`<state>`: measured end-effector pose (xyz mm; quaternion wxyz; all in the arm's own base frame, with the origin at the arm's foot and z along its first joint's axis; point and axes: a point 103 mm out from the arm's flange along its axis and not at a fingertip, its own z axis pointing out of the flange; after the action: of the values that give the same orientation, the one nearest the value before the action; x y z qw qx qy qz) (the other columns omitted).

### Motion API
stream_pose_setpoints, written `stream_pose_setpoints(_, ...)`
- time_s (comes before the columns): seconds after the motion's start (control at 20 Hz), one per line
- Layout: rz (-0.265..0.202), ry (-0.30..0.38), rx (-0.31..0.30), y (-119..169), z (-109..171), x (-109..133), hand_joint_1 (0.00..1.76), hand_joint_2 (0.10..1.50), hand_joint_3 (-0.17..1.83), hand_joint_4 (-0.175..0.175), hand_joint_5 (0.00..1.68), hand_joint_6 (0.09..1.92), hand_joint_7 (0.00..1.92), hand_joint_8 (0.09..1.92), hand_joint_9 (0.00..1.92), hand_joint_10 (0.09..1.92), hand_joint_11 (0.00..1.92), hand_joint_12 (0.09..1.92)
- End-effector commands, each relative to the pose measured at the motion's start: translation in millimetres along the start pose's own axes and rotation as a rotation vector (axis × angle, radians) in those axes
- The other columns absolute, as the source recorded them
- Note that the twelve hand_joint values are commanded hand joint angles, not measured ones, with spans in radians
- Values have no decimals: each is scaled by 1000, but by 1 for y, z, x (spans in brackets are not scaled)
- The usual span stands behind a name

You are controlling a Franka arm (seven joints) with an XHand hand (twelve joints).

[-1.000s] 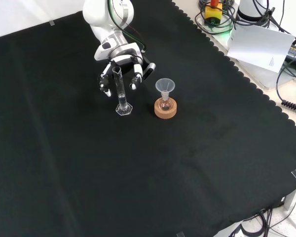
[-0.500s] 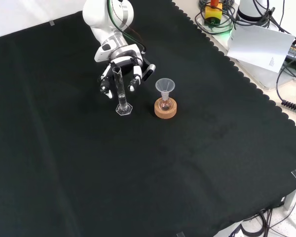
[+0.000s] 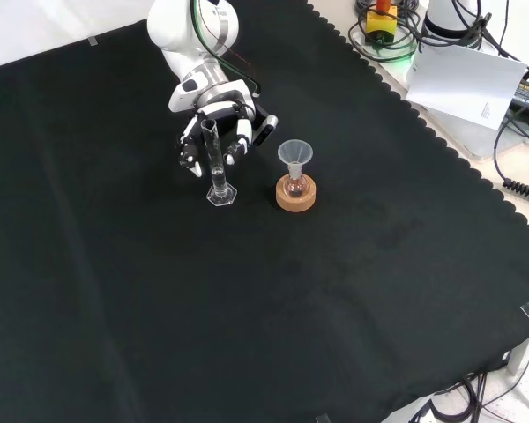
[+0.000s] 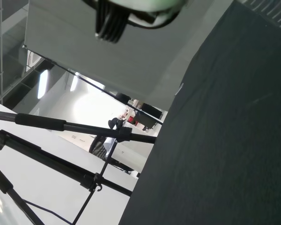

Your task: Pick up the graduated cylinder.

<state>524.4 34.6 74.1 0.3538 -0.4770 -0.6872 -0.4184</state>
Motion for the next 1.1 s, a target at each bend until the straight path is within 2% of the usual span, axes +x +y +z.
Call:
stream_pose_setpoints(0.05, 0, 2, 0, 0, 0, 0, 1134, 754, 602, 8, 569, 543, 612, 578, 1008, 268, 813, 1048)
stream_pose_setpoints(0.8, -1, -5, -6, 1, -1, -3, 1125, 755, 600, 6, 493, 566, 635, 586, 1036, 259, 843, 1036)
stream_pose_setpoints(1.1, 1, -15, -15, 2, -1, -3, 1145, 782, 608, 5, 554, 637, 686, 596, 1086, 251, 901, 1006)
